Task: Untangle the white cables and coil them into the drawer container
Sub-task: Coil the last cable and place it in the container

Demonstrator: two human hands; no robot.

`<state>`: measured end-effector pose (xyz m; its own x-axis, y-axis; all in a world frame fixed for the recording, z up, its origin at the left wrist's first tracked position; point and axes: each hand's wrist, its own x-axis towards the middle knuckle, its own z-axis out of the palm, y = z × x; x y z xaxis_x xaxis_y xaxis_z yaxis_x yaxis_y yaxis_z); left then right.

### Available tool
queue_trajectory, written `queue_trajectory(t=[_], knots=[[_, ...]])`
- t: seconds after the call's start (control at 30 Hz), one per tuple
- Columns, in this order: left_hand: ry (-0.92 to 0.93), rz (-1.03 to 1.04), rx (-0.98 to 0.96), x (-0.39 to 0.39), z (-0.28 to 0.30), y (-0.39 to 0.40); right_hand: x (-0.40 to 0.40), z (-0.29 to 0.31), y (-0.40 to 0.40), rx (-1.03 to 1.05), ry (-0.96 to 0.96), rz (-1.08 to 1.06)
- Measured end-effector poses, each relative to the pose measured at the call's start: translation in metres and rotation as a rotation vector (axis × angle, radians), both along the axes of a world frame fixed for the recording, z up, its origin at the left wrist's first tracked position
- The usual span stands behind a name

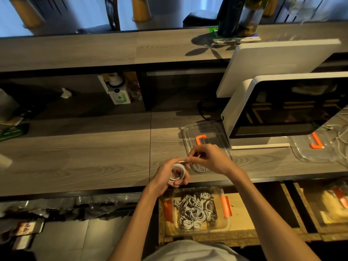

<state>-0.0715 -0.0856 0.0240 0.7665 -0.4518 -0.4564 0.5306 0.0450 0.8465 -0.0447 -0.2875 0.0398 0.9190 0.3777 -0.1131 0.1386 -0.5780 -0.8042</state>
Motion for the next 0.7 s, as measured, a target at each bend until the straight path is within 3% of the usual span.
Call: queue_trajectory(t=[0.13, 0.33, 0.43, 0.7], knots=[[-0.034, 0.350, 0.038, 0.001, -0.008, -0.001, -0.020, -0.017, 0.005, 0.152, 0.096, -0.061], [0.170, 0.618, -0.090, 0.002, -0.009, -0.005, -0.045, -0.045, 0.021, 0.234, 0.162, -0.222], [0.280, 0.570, -0.185, 0.002, -0.014, -0.001, -0.049, -0.050, 0.021, 0.194, 0.171, -0.217], [0.302, 0.376, -0.375, -0.001, -0.018, 0.011, -0.051, -0.044, 0.007, 0.107, 0.148, -0.209]])
